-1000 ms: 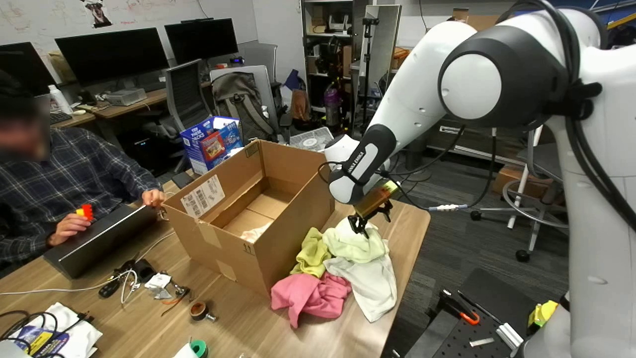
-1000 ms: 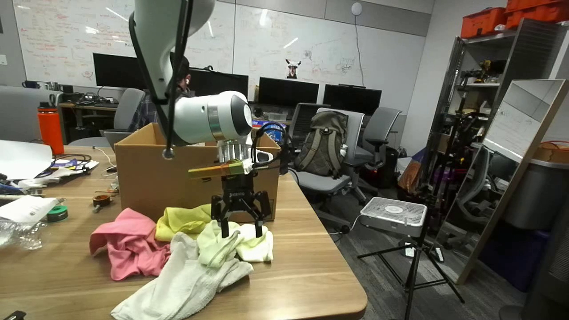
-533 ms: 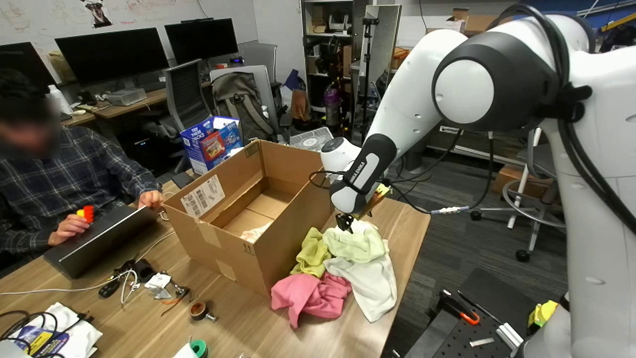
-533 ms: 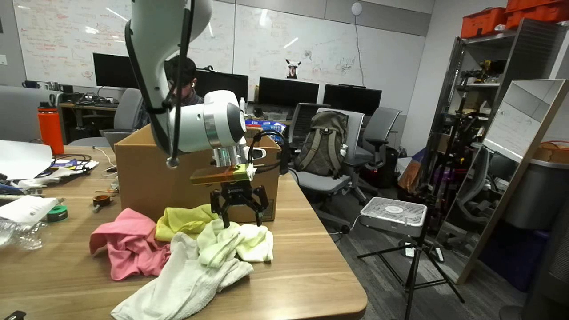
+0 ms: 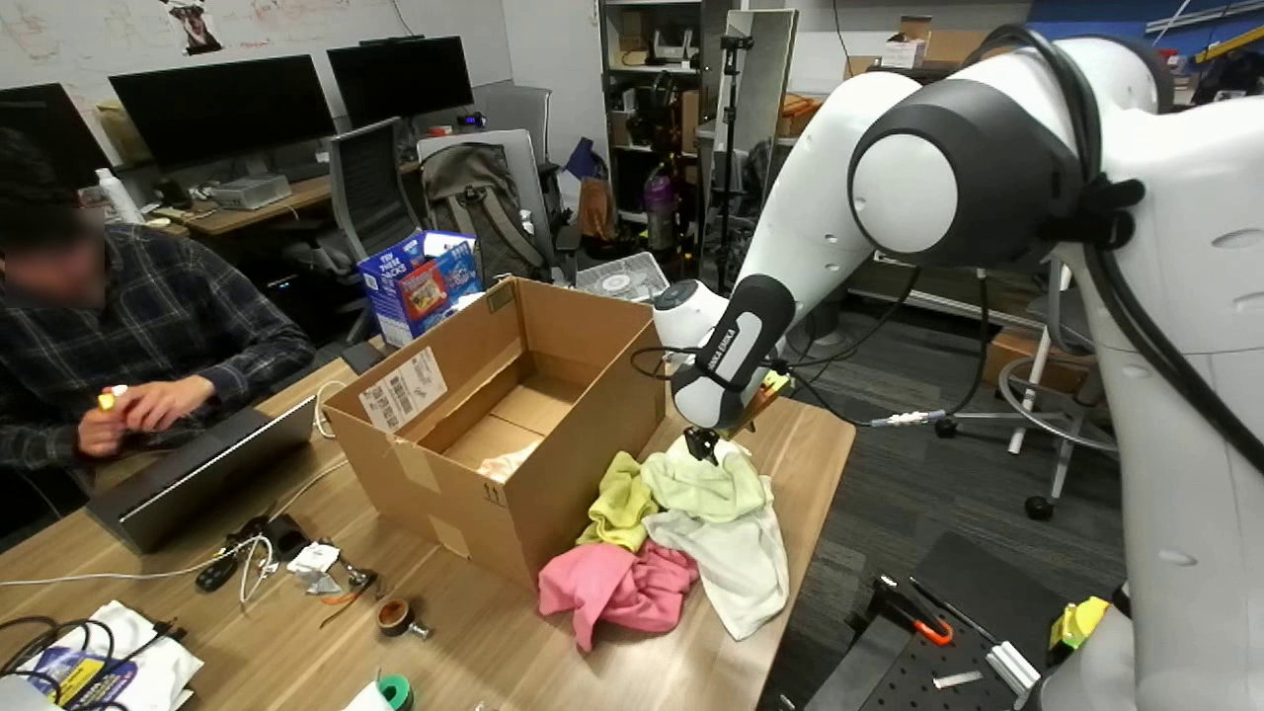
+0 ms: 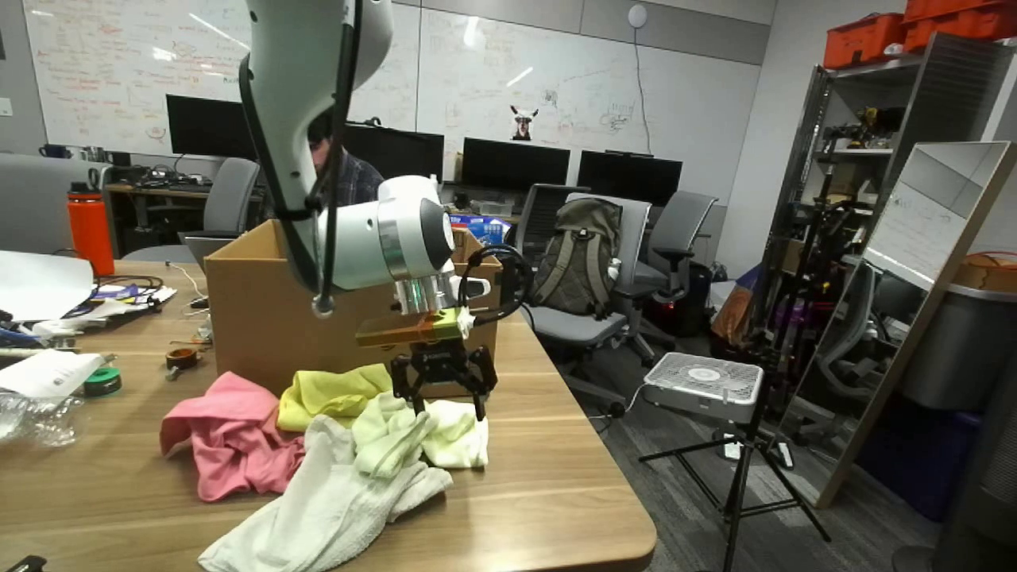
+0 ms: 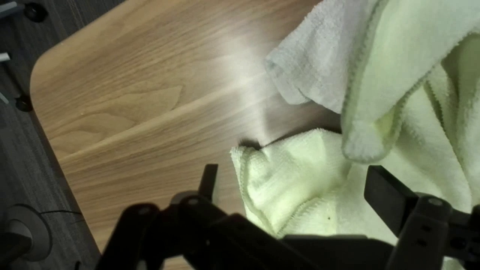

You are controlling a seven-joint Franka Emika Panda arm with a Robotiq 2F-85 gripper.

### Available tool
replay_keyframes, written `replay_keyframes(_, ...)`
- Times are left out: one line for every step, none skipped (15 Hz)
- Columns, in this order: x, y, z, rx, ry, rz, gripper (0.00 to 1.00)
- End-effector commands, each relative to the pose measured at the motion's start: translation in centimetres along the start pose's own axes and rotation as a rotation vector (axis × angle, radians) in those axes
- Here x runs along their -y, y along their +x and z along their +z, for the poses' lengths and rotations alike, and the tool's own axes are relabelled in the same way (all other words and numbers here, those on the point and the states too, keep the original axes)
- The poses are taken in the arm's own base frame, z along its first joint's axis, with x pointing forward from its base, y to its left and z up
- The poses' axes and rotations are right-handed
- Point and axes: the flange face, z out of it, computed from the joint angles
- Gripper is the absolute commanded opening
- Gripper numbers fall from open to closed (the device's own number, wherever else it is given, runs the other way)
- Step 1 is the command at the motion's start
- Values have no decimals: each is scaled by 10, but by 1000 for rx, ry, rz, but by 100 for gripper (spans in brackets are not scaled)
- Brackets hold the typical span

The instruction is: Pick up the clothes from the table and put them in the box

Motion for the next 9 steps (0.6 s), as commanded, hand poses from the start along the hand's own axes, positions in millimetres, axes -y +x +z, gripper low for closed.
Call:
replay_keyframes(-5, -10, 8, 8, -9, -2, 100)
replay_keyframes(-4, -12, 11, 4, 11, -5, 100)
replay_keyframes(-3, -14, 12, -1, 27, -5, 100)
replay_keyframes(-1, -14, 12, -11, 40, -2, 100)
replay_keyframes(2, -12, 13, -29, 56, 0, 100)
replay_keyframes(6, -10, 14, -40, 65, -3, 100)
replay_keyframes(9, -7, 15, -55, 74, -8, 100)
replay_keyframes(13, -4, 17, -69, 77, -16, 100)
replay_keyframes(16, -1, 19, -79, 80, -24, 100)
